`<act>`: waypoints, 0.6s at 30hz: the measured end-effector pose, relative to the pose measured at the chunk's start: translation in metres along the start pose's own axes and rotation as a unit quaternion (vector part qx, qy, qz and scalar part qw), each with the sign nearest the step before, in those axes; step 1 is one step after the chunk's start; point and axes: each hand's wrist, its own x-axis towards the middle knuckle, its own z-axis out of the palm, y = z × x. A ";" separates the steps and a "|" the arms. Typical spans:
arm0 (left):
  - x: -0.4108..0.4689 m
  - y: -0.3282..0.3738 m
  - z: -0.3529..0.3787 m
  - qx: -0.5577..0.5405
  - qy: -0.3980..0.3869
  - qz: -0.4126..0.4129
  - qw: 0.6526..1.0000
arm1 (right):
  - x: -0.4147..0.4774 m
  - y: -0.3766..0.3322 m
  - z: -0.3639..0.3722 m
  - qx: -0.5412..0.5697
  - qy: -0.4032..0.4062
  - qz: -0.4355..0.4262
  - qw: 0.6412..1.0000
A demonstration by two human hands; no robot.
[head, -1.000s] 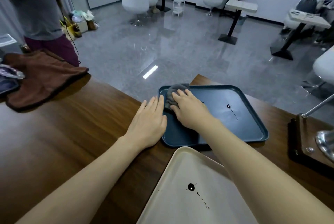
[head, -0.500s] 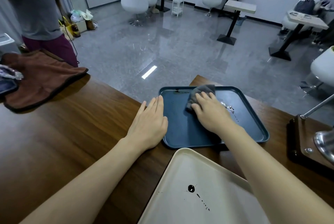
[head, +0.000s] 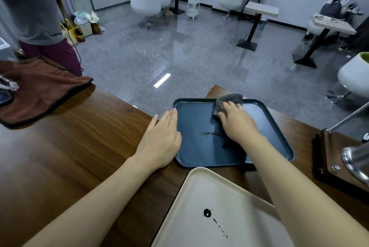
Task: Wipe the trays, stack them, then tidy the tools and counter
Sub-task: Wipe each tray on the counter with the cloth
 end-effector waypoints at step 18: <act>0.005 -0.005 0.003 0.008 -0.018 0.003 1.000 | 0.002 -0.022 0.012 0.054 0.007 -0.097 0.994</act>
